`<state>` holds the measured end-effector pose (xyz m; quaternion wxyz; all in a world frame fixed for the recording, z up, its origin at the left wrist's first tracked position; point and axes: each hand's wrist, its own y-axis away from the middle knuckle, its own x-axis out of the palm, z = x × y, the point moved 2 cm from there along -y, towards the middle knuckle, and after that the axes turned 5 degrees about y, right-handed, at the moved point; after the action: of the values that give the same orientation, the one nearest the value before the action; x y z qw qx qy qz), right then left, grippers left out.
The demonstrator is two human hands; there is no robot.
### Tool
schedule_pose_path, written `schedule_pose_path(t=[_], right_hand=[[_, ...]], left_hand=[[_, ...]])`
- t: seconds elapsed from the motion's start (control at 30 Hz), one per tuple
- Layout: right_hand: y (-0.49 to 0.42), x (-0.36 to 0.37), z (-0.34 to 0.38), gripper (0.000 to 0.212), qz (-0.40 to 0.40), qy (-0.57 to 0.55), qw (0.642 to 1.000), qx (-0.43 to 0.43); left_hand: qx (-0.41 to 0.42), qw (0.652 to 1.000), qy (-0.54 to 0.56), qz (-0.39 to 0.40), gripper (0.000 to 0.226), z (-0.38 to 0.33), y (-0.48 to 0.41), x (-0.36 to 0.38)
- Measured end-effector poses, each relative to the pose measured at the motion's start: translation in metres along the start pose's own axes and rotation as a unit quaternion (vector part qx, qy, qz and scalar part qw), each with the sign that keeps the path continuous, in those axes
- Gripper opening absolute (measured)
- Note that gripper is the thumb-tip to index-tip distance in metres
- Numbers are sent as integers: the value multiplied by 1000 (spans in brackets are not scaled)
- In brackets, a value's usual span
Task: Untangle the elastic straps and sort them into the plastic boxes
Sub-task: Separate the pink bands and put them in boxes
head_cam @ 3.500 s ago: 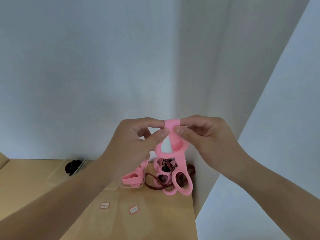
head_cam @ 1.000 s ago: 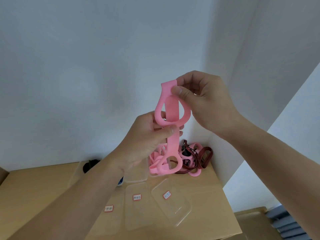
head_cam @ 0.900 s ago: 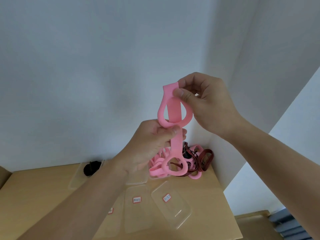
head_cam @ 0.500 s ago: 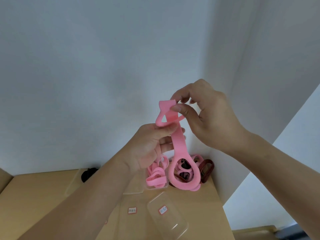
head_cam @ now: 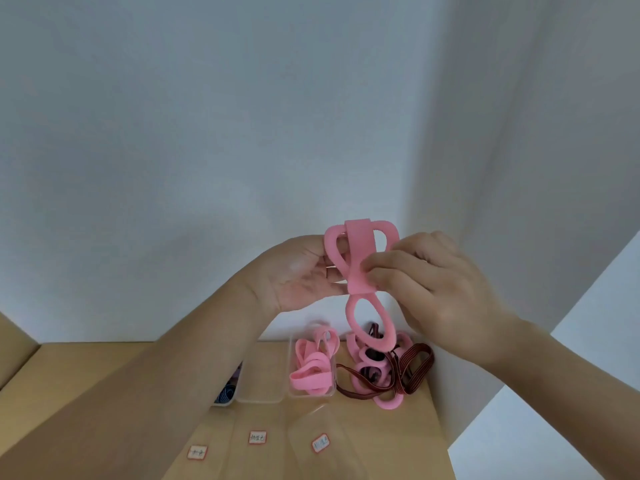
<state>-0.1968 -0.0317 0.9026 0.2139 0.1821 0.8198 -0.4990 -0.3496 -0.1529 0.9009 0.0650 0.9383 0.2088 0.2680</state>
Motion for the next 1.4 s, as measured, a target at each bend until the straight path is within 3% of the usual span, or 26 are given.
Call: schedule_pose_path(t=[0.13,0.33,0.47,0.73,0.87,1.07,1.2,1.27,1.4], right_hand=[[4,-3,-5,35,9,10,1000,1],[7,-3,-9,33,-17,15,1000,11],[15,4,-14,13,-11,20,1000,2],[26,7,-15,41,-29,-2,999,25],[25,5,-14,47,-35,-11,999,39],[41,5,-7,47,3,-25,998,50],[53,10,8,22,-2,-34,999,20],[55,11,13,20,-8,-53,998,19],[50,10,13,17,-17,-133,988,81]], left_hand=[[6,999,-33,26,47,-9,2,3],[45,999,2,-8,42,-9,6,17],[121,986,-100,-57,41,-8,8,21],[155,965,-207,-53,31,-8,10,31],[175,958,-196,-113,22,-8,9,29],[173,955,-169,-173,22,-8,9,23],[181,949,-163,-199,22,-6,6,22],[187,943,-181,-206,20,-4,6,22],[208,924,-232,-222,15,1,7,23]])
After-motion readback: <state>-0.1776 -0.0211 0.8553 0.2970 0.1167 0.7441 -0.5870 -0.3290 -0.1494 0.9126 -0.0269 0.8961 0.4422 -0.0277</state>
